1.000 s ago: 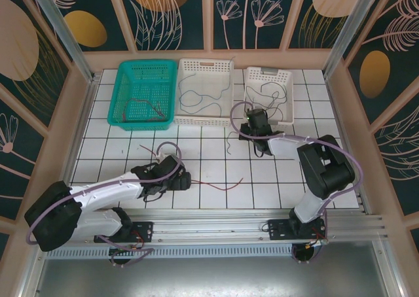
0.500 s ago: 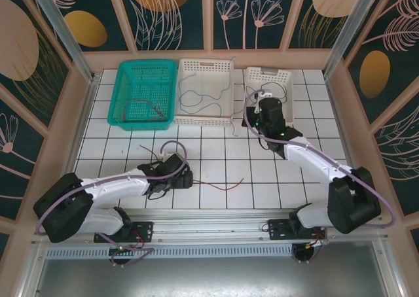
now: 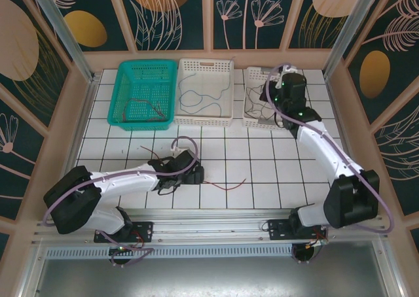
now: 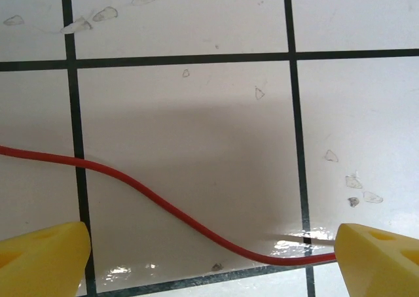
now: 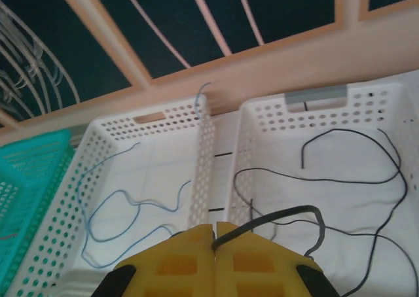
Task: Untangle the cables
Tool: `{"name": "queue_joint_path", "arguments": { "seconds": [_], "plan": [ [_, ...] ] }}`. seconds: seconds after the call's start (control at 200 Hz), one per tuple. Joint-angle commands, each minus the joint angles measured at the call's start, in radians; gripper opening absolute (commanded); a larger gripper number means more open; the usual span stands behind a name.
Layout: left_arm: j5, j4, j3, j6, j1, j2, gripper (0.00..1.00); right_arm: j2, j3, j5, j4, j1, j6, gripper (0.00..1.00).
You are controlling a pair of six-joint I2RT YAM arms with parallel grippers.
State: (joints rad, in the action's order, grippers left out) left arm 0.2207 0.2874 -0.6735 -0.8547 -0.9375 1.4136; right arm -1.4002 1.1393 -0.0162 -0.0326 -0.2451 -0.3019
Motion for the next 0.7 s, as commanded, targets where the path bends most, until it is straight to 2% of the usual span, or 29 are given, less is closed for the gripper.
{"name": "queue_joint_path", "arguments": {
  "seconds": [0.0,0.345,0.42,0.5,0.631,0.696],
  "plan": [
    [0.011,-0.008,-0.025,-0.020,-0.007,0.025,0.96,-0.077,0.072,0.047,-0.026,0.041,-0.024,0.00],
    [0.020,0.008,-0.088,-0.007,-0.047,0.135,0.93,-0.259,0.152,0.076,-0.048,0.093,-0.040,0.00],
    [0.022,0.013,-0.090,0.001,-0.048,0.149,0.84,-0.262,0.151,0.086,-0.042,0.092,-0.042,0.00],
    [0.020,0.010,-0.080,0.007,-0.049,0.157,0.70,-0.263,0.149,0.090,-0.043,0.095,-0.040,0.00],
    [0.014,0.004,-0.051,0.009,-0.049,0.175,0.60,-0.263,0.151,0.105,-0.047,0.103,-0.038,0.00],
    [0.011,0.001,-0.042,0.011,-0.049,0.188,0.58,-0.261,0.151,0.114,-0.047,0.106,-0.039,0.00]
  ]
}}
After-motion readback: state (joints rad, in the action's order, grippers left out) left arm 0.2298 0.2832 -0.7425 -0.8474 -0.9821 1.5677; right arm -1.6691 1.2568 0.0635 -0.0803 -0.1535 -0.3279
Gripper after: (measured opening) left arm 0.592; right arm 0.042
